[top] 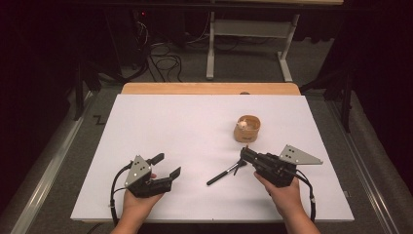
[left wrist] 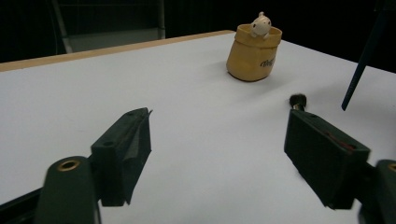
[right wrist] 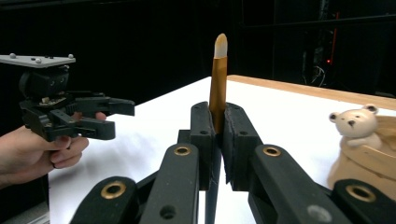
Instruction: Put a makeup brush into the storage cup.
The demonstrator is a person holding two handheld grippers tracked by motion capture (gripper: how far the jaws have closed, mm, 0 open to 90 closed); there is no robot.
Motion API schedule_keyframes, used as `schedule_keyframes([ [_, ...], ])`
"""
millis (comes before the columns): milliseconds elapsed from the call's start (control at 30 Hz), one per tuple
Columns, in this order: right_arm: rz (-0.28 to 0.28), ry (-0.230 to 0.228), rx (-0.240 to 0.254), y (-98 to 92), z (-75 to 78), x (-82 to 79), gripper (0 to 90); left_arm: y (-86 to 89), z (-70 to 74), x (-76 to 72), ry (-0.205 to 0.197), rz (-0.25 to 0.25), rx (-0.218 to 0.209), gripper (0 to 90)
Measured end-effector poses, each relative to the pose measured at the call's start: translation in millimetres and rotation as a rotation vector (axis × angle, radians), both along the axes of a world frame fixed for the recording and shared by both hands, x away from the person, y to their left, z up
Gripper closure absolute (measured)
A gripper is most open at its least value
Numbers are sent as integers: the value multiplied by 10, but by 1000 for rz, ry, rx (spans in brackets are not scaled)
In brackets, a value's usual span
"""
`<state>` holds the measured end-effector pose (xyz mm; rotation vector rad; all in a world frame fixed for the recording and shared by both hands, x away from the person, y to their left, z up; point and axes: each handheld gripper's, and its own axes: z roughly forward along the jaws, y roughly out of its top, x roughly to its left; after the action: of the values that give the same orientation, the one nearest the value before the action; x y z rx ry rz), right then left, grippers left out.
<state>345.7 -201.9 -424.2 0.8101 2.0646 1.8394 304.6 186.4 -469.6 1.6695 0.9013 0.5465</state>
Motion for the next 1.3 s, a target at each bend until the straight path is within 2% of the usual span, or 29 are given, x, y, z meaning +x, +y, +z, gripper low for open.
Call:
schedule_keyframes([
  [100,-7,2,0,-40,-1,7,850,23,-20,16,12,11,11,161],
  [267,-30,-6,2,-121,13,21,849,66,-48,42,23,19,14,139],
  [467,-64,-18,7,-225,30,43,850,80,-72,74,41,28,29,47],
  [633,-91,-21,8,-297,41,53,849,65,-78,79,51,23,42,5],
  [833,-121,-37,9,-376,53,66,850,61,-64,58,28,27,30,2],
  [1300,-188,-73,6,-528,87,99,850,110,-54,43,29,35,18,2],
])
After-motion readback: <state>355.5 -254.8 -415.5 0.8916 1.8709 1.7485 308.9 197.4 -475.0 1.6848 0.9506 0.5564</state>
